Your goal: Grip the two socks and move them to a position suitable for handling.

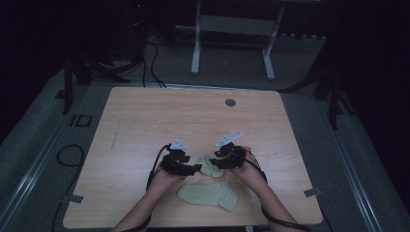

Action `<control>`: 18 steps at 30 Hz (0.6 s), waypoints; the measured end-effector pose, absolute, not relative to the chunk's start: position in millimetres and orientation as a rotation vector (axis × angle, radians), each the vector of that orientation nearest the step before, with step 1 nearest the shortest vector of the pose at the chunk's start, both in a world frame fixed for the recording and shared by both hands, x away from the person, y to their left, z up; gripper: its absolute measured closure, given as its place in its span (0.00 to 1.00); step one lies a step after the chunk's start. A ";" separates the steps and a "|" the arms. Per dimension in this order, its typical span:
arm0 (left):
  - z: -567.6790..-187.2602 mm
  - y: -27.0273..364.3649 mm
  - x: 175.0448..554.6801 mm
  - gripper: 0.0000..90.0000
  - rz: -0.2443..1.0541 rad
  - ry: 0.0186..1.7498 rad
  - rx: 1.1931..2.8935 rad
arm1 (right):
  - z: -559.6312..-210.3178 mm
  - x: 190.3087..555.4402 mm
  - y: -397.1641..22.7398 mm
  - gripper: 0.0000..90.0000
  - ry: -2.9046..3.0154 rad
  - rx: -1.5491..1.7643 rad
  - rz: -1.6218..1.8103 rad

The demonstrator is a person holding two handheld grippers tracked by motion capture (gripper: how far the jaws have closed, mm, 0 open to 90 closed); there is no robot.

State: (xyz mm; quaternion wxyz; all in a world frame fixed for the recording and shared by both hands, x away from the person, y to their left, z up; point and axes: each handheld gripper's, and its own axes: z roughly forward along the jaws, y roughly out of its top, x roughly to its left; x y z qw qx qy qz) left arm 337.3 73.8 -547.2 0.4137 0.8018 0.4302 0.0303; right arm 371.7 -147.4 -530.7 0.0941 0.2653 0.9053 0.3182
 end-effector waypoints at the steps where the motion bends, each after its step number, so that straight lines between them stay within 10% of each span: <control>1: -548.1 70.5 340.8 0.38 0.076 1.083 2.020 | -533.1 371.8 -147.1 0.66 2.692 0.786 0.937; 13: -560.7 55.5 362.6 0.68 0.046 1.063 2.107 | -547.8 373.8 -151.6 0.76 2.708 0.809 0.902; 18: -562.7 50.0 361.1 0.96 0.058 1.079 2.098 | -548.1 373.3 -152.4 0.90 2.707 0.808 0.916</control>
